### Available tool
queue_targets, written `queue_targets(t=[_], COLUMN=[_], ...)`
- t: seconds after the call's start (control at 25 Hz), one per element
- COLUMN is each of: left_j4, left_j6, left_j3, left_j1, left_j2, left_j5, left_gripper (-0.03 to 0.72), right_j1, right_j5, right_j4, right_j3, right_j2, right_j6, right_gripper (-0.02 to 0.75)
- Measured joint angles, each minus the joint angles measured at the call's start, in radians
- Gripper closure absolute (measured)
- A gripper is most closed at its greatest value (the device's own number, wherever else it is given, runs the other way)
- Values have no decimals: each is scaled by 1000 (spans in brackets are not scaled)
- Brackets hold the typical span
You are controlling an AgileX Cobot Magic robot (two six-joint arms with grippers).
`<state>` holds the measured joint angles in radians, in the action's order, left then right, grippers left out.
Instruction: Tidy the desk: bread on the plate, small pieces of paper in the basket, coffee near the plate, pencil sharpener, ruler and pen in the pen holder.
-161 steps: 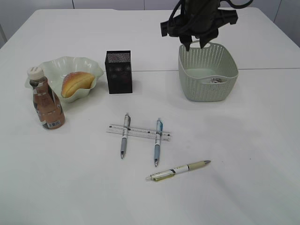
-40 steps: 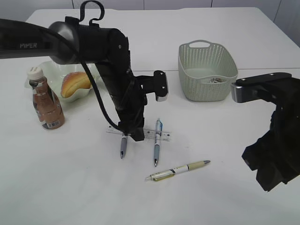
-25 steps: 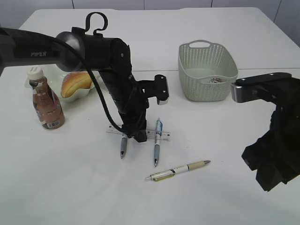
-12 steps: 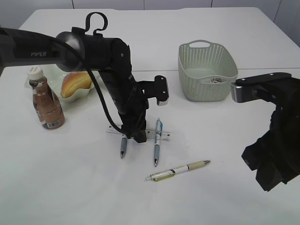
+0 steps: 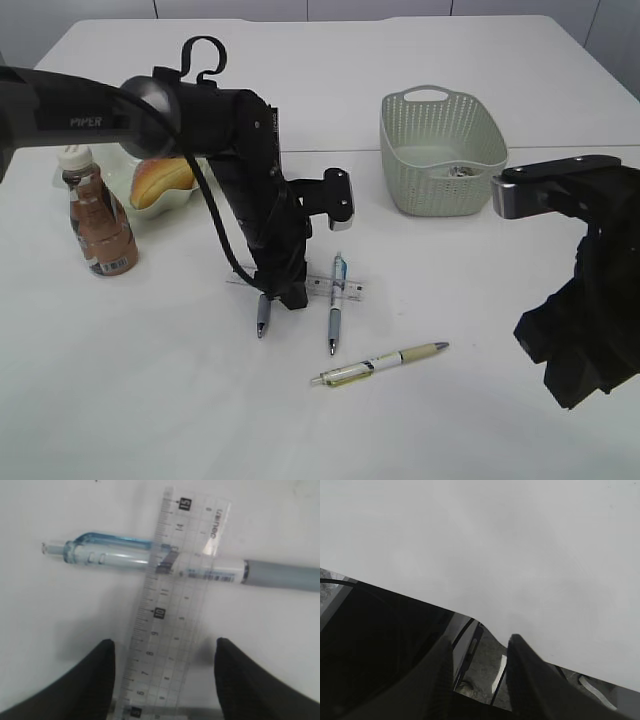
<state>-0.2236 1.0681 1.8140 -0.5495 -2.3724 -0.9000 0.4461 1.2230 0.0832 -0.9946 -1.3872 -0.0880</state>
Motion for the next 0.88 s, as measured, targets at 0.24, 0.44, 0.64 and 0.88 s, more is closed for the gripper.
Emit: queue_targets(t=[0.24,0.44,0.64,0.88], left_j4=[0,0,-3,-3], left_j6=[1,1,1,1], left_j3=[0,0,0,0], left_j1=[0,0,0,0], left_j2=[-7,-8,-8,-8], left_j5=[0,4,4,4], left_gripper=[239,249,251,260], right_j1=[0,0,0,0], right_j5=[0,0,0,0], right_j4=[0,2,2,2], right_j3=[0,0,0,0], right_j2=[0,0,0,0], right_j6=[0,0,0,0], right_gripper=[473,473,473,473])
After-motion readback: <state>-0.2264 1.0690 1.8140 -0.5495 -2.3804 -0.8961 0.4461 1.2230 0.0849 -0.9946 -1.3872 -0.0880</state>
